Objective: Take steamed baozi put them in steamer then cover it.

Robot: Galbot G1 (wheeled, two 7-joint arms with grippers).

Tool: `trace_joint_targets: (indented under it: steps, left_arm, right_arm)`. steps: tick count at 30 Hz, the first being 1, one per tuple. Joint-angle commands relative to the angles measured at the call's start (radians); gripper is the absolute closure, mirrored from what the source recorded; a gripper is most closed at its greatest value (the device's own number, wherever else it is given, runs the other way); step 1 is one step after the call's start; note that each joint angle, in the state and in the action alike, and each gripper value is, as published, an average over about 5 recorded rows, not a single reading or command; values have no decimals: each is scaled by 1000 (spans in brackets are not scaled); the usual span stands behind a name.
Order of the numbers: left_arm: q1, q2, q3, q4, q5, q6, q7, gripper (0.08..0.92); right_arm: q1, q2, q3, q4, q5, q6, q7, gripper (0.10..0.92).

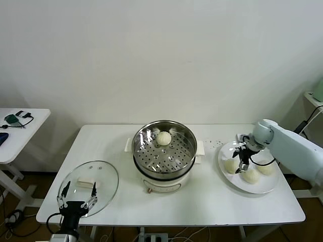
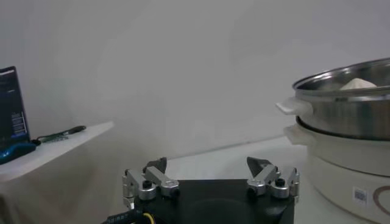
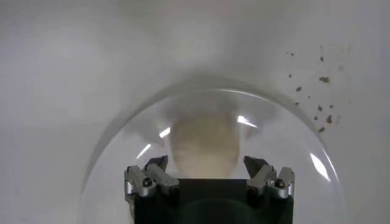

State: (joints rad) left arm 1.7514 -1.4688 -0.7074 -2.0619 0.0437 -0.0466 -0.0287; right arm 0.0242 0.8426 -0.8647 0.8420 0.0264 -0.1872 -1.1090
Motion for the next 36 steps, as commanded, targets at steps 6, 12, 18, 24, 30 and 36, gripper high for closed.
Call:
trace_joint_targets:
  steps: [6, 12, 18, 24, 30, 36]
  left_arm:
    - [-4, -1, 3, -1, 5, 2, -1, 177]
    - [-1, 0, 3, -2, 3, 0, -1, 177]
    - [7, 1, 3, -7, -1, -4, -1, 177]
    - [12, -4, 12, -14, -1, -9, 0, 177]
    - [28, -3, 34, -37, 8, -12, 2, 177]
    - [48, 1, 40, -57, 13, -17, 3, 177]
  right_arm:
    - [-22, 39, 41, -56, -28, 14, -4, 281]
    - [39, 11, -9, -25, 34, 7, -5, 303]
    - [265, -43, -175, 48, 187, -10, -4, 304]
    - [629, -9, -471, 88, 450, -10, -12, 303]
    - [843, 94, -638, 161, 691, -64, 4, 304]
    - [887, 217, -670, 208, 844, -124, 57, 304]
